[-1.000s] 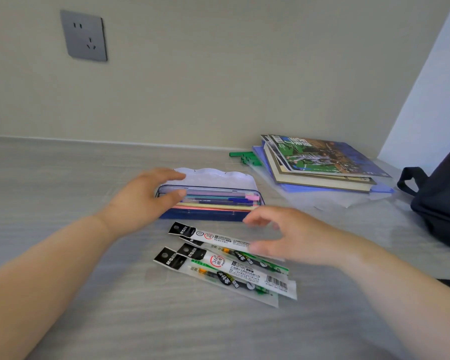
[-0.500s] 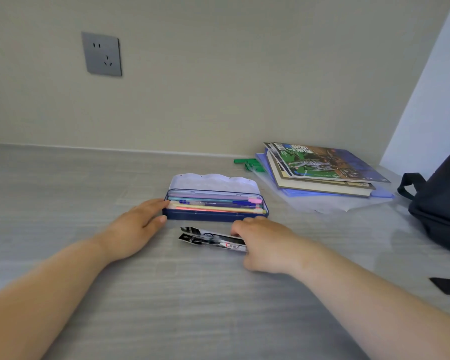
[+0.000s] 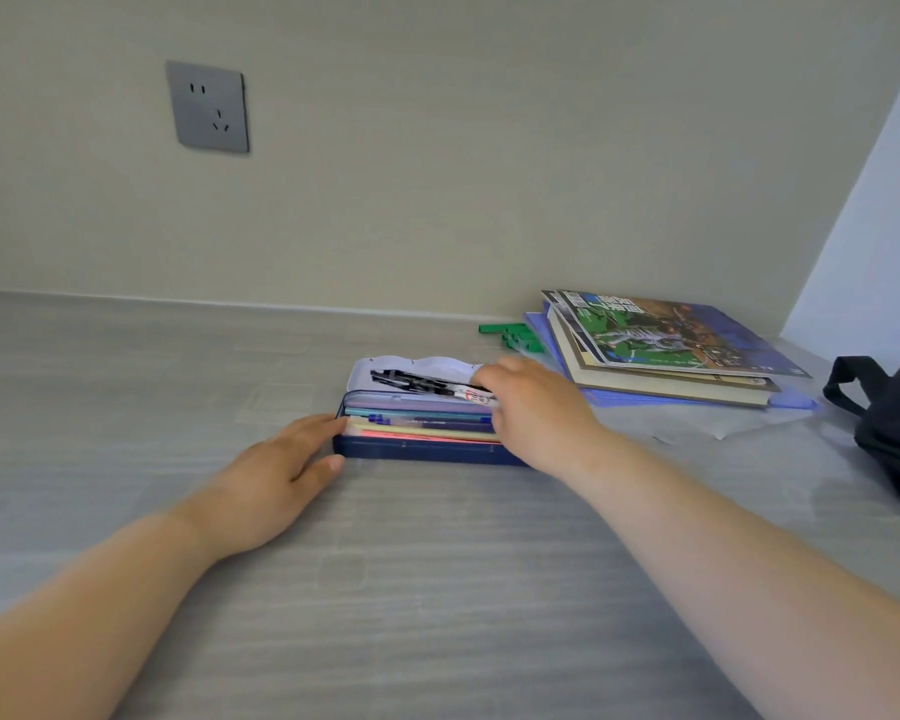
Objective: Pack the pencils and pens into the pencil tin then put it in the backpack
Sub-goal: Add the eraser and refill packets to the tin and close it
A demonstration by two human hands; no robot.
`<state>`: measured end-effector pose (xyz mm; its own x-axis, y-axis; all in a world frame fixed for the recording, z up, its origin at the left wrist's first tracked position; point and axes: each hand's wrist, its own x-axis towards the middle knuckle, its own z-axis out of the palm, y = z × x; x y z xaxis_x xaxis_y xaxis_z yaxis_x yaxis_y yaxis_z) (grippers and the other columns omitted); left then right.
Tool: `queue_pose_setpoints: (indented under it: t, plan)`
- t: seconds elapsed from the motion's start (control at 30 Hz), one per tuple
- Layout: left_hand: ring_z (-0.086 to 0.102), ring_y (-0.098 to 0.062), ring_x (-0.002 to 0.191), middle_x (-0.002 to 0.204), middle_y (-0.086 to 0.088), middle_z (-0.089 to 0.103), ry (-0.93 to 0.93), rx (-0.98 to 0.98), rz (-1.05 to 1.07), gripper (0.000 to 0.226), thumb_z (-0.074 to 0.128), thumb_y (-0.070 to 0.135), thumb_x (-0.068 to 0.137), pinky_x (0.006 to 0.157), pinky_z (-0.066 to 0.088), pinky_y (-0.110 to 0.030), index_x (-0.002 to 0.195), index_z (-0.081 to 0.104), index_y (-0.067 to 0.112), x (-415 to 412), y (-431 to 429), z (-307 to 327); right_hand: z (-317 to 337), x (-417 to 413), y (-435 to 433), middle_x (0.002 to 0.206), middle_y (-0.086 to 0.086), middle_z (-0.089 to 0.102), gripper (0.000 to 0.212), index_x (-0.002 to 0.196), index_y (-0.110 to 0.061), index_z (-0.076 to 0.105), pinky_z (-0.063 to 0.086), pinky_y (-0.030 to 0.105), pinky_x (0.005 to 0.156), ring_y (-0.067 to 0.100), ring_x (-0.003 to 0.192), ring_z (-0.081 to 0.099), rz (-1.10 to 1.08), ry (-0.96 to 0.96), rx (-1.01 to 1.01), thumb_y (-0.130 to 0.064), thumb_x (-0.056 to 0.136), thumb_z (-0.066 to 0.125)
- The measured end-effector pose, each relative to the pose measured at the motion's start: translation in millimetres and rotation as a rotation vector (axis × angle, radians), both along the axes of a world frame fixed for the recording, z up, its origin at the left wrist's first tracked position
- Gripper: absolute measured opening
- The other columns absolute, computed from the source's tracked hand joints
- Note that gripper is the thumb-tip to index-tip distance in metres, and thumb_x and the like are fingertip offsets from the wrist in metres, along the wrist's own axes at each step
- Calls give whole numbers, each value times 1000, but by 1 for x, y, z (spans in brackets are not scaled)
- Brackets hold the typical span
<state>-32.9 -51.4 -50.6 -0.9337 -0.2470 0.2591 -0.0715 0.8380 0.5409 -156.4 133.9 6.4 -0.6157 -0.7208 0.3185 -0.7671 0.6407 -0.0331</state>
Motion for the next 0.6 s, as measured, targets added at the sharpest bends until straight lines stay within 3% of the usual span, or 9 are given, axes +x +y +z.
queue_pose_setpoints:
  t: [0.13, 0.27, 0.37, 0.43, 0.53, 0.6]
  plan:
    - [28, -11, 137, 148, 6, 30, 8, 25, -16, 69, 26, 41, 72, 99, 13, -8, 138, 30, 20, 0, 1, 1, -18, -11, -20, 115, 11, 58, 39, 111, -13, 59, 41, 32, 87, 31, 111, 46, 18, -105, -2, 6, 82, 41]
    - [29, -2, 129, 128, 21, 25, 37, 51, -25, 73, 26, 43, 69, 95, 14, -6, 138, 28, 22, 0, 3, 3, -18, -16, -20, 112, 6, 60, 23, 107, -18, 61, 46, 39, 91, 28, 111, 49, 22, -352, -57, -18, 86, 52]
    - [27, 4, 118, 124, 23, 24, 41, 69, -30, 90, 22, 63, 58, 95, 15, -7, 138, 29, 22, 1, 2, 5, -11, -12, -13, 131, -1, 47, 50, 129, -21, 45, 33, 31, 106, 19, 130, 33, 45, -502, -86, -33, 84, 60]
    - [28, 3, 120, 125, 22, 25, 30, 59, -21, 103, 17, 67, 47, 96, 16, -8, 138, 29, 21, 2, 2, 7, -10, -8, -10, 143, -2, 39, 60, 135, -20, 38, 22, 25, 108, 16, 136, 24, 86, -404, -142, -35, 82, 62]
    - [31, 0, 122, 132, 19, 30, 30, 48, -10, 94, 20, 64, 55, 93, 16, -6, 138, 28, 21, 0, 4, 5, -17, -8, -14, 146, -1, 39, 46, 134, -18, 40, 12, 23, 106, 16, 136, 28, 171, -178, -21, -32, 91, 49]
    - [30, -6, 132, 145, 10, 31, 19, 38, 2, 89, 22, 61, 60, 94, 15, -6, 139, 26, 21, 0, 4, 4, -24, -13, -20, 146, 2, 38, 39, 134, -16, 40, 15, 29, 109, 18, 134, 30, 187, -173, 74, -26, 96, 39]
